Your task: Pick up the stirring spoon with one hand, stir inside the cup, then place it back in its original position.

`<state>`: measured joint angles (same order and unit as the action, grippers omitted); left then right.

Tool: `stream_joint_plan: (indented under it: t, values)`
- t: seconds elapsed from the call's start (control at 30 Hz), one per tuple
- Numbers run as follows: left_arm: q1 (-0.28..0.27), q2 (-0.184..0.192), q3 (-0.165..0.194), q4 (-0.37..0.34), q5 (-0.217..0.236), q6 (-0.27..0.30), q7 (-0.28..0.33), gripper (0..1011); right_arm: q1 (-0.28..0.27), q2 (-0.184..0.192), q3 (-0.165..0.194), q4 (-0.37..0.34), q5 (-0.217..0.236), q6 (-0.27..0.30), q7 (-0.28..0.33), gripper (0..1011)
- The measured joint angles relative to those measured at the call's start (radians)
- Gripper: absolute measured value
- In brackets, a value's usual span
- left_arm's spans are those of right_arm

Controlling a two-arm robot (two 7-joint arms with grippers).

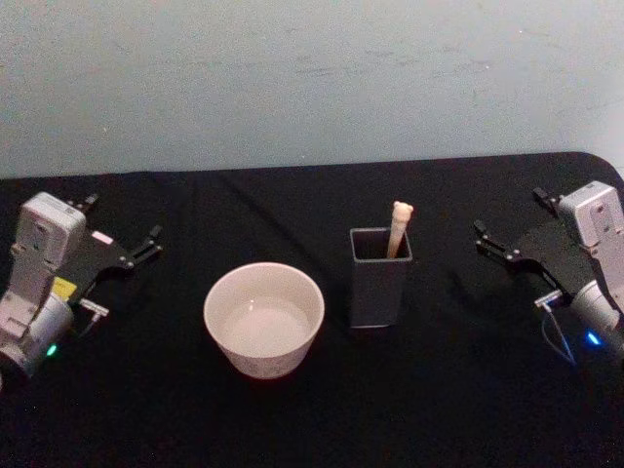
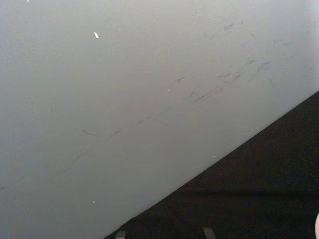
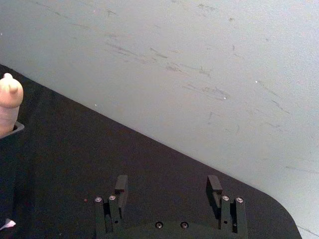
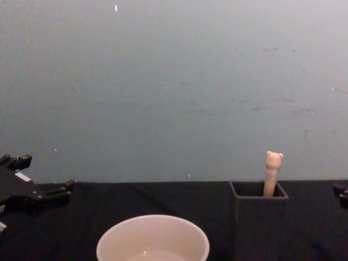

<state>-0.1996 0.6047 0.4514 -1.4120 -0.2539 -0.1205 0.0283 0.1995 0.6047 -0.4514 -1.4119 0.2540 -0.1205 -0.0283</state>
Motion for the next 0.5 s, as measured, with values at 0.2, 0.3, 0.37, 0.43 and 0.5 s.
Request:
stream_joint_plan:
  t: [0.2,0.3,0.37,0.43,0.5]
  values:
    - [0.000,0.000,0.000,0.000,0.000,0.000,0.000,1001,0.000,0.000,0.000,0.000,0.000,0.000,0.000,1000]
    - [0.000,0.000,0.000,0.000,0.000,0.000,0.000,1001,0.000,0.000,0.000,0.000,0.000,0.000,0.000,1000]
    - [0.000,0.000,0.000,0.000,0.000,0.000,0.000,1001,0.000,0.000,0.000,0.000,0.000,0.000,0.000,1000]
    - [0.000,0.000,0.000,0.000,0.000,0.000,0.000,1001,0.000,0.000,0.000,0.000,0.000,0.000,0.000,1002]
    - [0.000,0.000,0.000,0.000,0.000,0.000,0.000,1001,0.000,0.000,0.000,0.000,0.000,0.000,0.000,1000]
